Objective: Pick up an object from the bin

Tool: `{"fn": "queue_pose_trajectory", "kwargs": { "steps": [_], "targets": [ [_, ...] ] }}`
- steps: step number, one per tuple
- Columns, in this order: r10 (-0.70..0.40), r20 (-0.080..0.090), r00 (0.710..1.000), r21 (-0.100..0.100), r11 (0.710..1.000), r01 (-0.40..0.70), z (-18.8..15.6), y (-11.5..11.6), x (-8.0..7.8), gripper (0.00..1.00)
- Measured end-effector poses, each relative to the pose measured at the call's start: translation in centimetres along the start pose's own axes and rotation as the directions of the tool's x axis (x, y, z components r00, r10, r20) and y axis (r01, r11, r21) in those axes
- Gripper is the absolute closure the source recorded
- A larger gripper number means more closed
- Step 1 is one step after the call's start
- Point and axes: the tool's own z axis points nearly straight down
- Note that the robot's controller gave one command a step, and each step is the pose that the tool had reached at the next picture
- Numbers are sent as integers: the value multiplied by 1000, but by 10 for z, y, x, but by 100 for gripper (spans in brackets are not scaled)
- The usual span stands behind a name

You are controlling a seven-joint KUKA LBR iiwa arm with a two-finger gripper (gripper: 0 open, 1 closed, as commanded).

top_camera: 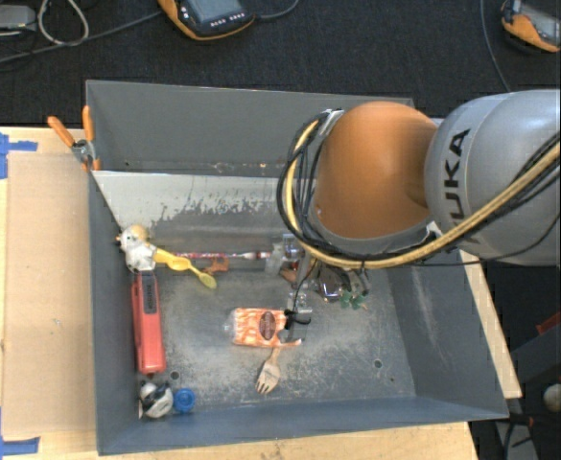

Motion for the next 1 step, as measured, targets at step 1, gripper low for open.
{"fn": "queue_pose_trajectory", "kwargs": {
  "steps": [1],
  "targets": [
    [3,8,1000,-1,1000,-3,-5,-1,-1,0]
  ]
}}
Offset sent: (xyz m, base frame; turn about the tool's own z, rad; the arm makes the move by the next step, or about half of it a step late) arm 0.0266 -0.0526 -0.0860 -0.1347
